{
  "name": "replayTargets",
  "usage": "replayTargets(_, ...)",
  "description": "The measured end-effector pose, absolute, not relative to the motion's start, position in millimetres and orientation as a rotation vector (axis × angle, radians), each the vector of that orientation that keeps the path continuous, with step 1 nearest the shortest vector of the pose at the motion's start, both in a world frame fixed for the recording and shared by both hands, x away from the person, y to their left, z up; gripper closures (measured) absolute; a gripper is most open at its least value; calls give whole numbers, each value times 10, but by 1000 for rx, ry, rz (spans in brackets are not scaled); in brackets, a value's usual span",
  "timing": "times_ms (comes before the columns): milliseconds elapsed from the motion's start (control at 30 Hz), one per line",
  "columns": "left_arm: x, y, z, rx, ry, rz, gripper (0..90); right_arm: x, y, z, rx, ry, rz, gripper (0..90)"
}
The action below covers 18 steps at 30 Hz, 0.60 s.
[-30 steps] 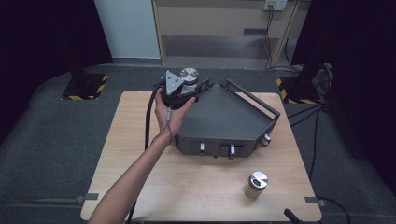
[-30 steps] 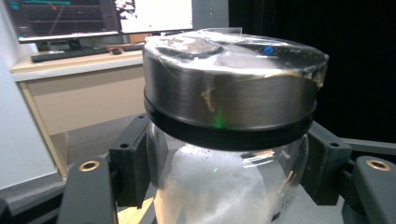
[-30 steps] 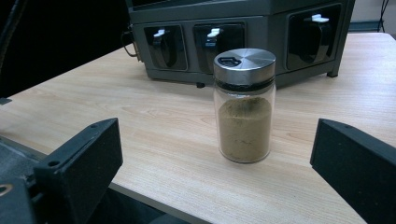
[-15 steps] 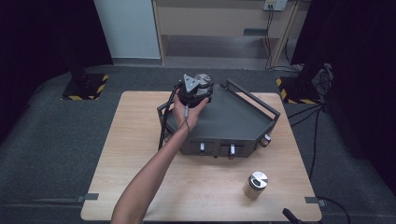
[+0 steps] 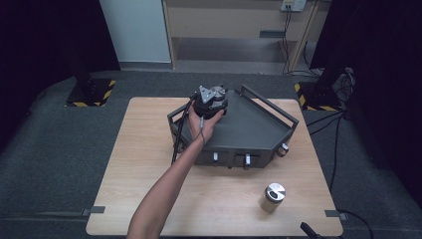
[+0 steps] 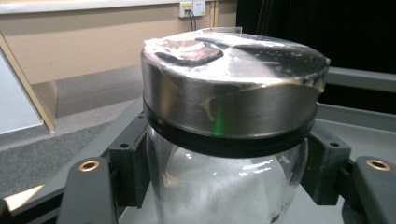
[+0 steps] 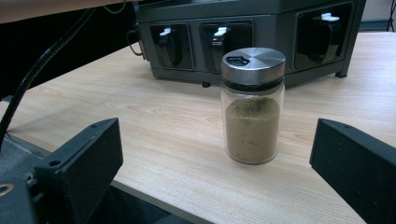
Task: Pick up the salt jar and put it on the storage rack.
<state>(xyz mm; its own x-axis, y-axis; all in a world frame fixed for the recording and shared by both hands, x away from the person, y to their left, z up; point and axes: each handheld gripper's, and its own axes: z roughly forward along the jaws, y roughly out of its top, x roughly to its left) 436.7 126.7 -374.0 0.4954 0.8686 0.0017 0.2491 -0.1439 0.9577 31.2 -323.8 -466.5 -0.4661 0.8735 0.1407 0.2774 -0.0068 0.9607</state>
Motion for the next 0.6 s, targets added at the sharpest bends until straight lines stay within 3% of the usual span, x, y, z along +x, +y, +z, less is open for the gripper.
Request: replayTargets(600,4319,1270,-3769,1669,959,737,301,323,-3226,-4662,1186,1770,1500,29)
